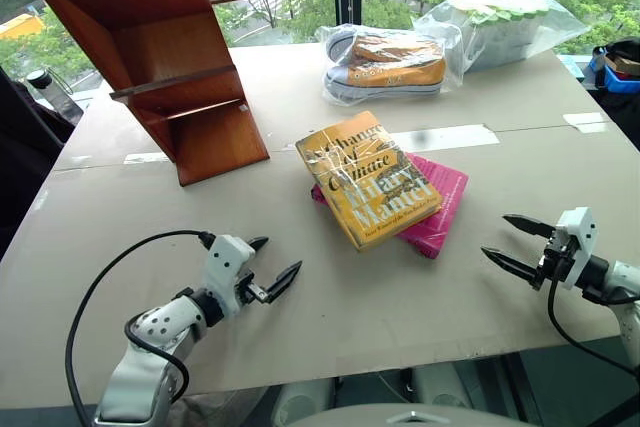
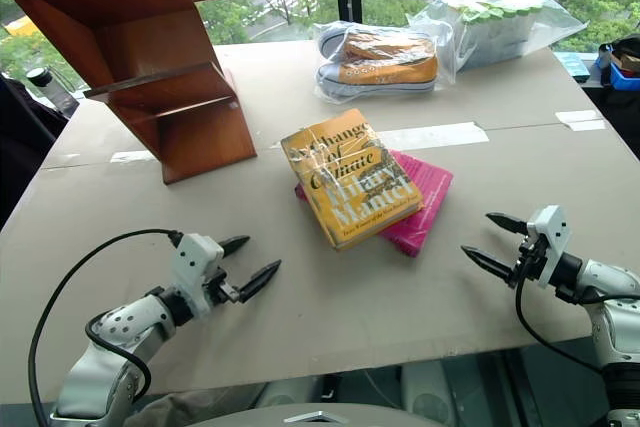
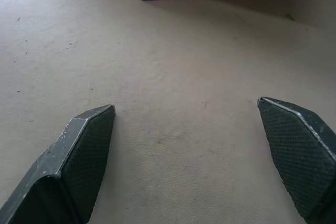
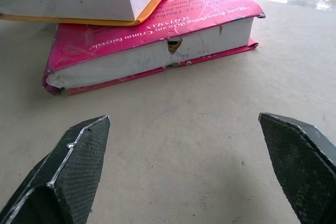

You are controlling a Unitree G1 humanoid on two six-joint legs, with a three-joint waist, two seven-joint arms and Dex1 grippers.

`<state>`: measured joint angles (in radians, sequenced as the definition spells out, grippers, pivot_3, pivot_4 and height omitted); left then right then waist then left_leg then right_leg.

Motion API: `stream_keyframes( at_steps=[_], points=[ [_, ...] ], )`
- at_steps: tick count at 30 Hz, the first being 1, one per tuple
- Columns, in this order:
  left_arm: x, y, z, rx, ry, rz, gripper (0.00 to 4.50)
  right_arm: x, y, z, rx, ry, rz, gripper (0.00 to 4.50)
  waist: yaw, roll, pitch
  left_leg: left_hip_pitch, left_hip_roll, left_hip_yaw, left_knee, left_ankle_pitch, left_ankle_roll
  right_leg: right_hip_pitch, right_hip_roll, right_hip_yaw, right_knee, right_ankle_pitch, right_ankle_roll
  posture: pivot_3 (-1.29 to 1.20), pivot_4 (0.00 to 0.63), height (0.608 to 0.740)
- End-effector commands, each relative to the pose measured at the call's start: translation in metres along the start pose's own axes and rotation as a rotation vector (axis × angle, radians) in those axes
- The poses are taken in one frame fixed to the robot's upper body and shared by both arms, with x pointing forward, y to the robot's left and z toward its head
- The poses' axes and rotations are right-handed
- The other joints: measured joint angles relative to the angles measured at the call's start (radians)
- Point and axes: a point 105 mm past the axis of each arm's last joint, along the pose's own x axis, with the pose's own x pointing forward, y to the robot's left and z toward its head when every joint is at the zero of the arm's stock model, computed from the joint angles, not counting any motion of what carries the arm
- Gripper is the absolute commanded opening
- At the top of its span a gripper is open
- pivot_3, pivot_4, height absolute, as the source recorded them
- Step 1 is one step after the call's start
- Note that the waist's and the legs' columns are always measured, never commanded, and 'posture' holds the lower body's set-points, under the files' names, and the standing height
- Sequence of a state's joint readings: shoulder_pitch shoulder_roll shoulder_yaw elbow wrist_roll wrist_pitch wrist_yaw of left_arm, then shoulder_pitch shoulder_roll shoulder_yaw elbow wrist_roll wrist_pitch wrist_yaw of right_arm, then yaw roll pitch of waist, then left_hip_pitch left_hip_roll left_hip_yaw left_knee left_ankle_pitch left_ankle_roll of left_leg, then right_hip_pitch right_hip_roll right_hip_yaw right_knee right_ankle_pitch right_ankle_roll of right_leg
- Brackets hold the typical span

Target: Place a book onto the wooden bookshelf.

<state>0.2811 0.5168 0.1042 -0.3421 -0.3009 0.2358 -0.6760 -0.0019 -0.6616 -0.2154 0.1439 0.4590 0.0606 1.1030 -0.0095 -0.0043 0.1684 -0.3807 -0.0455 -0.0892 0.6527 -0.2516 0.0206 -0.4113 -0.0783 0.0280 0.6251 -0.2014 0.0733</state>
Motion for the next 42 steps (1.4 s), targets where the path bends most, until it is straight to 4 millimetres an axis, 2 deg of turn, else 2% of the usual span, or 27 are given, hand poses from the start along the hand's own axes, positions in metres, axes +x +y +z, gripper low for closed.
stream_keyframes(
  at_steps=[1,4,8,13,16,21,27,30,31,33,37,38,40,42],
  points=[
    [0.001,-0.010,0.006,-0.052,-0.033,-0.048,4.46,-0.004,-0.003,0.012,-0.045,-0.026,0.002,4.50,0.000,0.000,0.000,0.000,0.000,0.000,0.000,0.000,0.000,0.000,0.000,0.000,0.000,0.000,0.000,0.00,0.150,0.740],
    [0.000,-0.013,0.018,-0.167,-0.072,-0.071,4.46,-0.006,0.005,0.021,-0.058,-0.062,0.049,4.50,0.000,0.000,0.000,0.000,0.000,0.000,0.000,0.000,0.000,0.000,0.000,0.000,0.000,0.000,0.000,0.00,0.150,0.740],
    [0.004,-0.034,0.038,-0.455,-0.114,-0.183,4.46,-0.014,0.025,0.044,-0.066,-0.114,0.151,4.50,0.001,0.000,0.002,-0.001,0.000,-0.001,0.000,0.000,0.000,0.000,0.000,-0.001,0.000,0.000,0.000,0.00,0.150,0.740],
    [0.024,-0.043,0.048,-0.681,-0.088,-0.240,4.46,-0.024,0.048,0.072,-0.064,-0.133,0.231,4.50,0.002,-0.002,0.003,-0.001,0.000,-0.003,0.000,0.000,0.000,0.000,0.000,-0.002,0.001,0.000,0.001,0.00,0.150,0.740],
    [0.036,-0.041,0.050,-0.809,-0.078,-0.238,4.46,-0.027,0.056,0.083,-0.077,-0.132,0.233,4.50,0.002,-0.002,0.003,-0.001,0.000,-0.002,0.000,0.000,0.000,0.000,0.001,-0.002,0.001,0.000,0.001,0.00,0.150,0.740],
    [0.057,-0.043,0.051,-1.002,-0.045,-0.291,4.46,-0.026,0.065,0.091,-0.084,-0.143,0.210,4.50,0.005,-0.006,0.005,-0.001,0.000,-0.003,0.001,0.000,0.000,0.000,0.001,-0.002,0.001,0.002,0.004,0.00,0.150,0.740],
    [0.086,-0.053,0.052,-1.183,0.005,-0.379,4.46,-0.030,0.066,0.087,-0.080,-0.124,0.181,4.50,0.027,-0.007,0.004,-0.001,-0.002,-0.002,0.001,0.000,0.000,0.000,0.000,-0.001,0.000,0.002,0.003,0.00,0.150,0.740],
    [0.093,-0.054,0.055,-1.231,0.009,-0.410,4.46,-0.033,0.066,0.087,-0.080,-0.120,0.173,4.50,0.032,-0.007,0.004,-0.001,-0.003,-0.002,0.001,0.000,0.000,0.001,-0.001,-0.002,0.000,0.001,0.003,0.00,0.150,0.740],
    [0.094,-0.053,0.057,-1.246,0.005,-0.411,3.95,-0.033,0.066,0.087,-0.079,-0.120,0.172,4.50,0.031,-0.007,0.004,-0.001,-0.003,-0.002,0.001,0.000,0.000,0.001,-0.001,-0.002,0.000,0.001,0.003,0.00,0.150,0.740],
    [0.097,-0.054,0.062,-1.269,-0.004,-0.431,3.41,-0.034,0.067,0.086,-0.075,-0.117,0.170,4.50,0.028,-0.007,0.004,-0.001,-0.003,-0.002,0.001,0.000,0.000,0.001,-0.001,-0.001,0.000,0.002,0.002,0.00,0.150,0.740],
    [0.098,-0.057,0.069,-1.275,-0.009,-0.453,1.57,-0.035,0.068,0.085,-0.074,-0.111,0.167,4.50,0.027,-0.007,0.004,-0.002,-0.003,-0.002,0.001,0.000,0.000,0.000,-0.001,-0.001,0.000,0.002,0.002,0.00,0.150,0.740],
    [0.097,-0.058,0.070,-1.271,-0.007,-0.455,0.96,-0.035,0.068,0.085,-0.076,-0.111,0.165,4.50,0.026,-0.007,0.004,-0.001,-0.003,-0.002,0.001,0.000,0.000,0.000,-0.001,-0.001,0.000,0.001,0.002,0.00,0.150,0.740],
    [0.092,-0.058,0.073,-1.244,-0.012,-0.461,0.15,-0.034,0.068,0.086,-0.073,-0.120,0.160,4.50,0.025,-0.007,0.004,-0.001,-0.003,-0.002,0.001,0.000,0.000,0.000,-0.001,-0.001,0.000,0.000,0.000,0.00,0.150,0.740],
    [0.083,-0.056,0.085,-1.133,-0.044,-0.467,0.07,-0.034,0.069,0.086,-0.062,-0.129,0.156,4.50,0.023,-0.008,0.004,-0.001,-0.003,-0.002,0.001,0.000,0.000,0.000,-0.001,-0.001,0.000,0.000,0.000,0.00,0.150,0.740]
  ],
)
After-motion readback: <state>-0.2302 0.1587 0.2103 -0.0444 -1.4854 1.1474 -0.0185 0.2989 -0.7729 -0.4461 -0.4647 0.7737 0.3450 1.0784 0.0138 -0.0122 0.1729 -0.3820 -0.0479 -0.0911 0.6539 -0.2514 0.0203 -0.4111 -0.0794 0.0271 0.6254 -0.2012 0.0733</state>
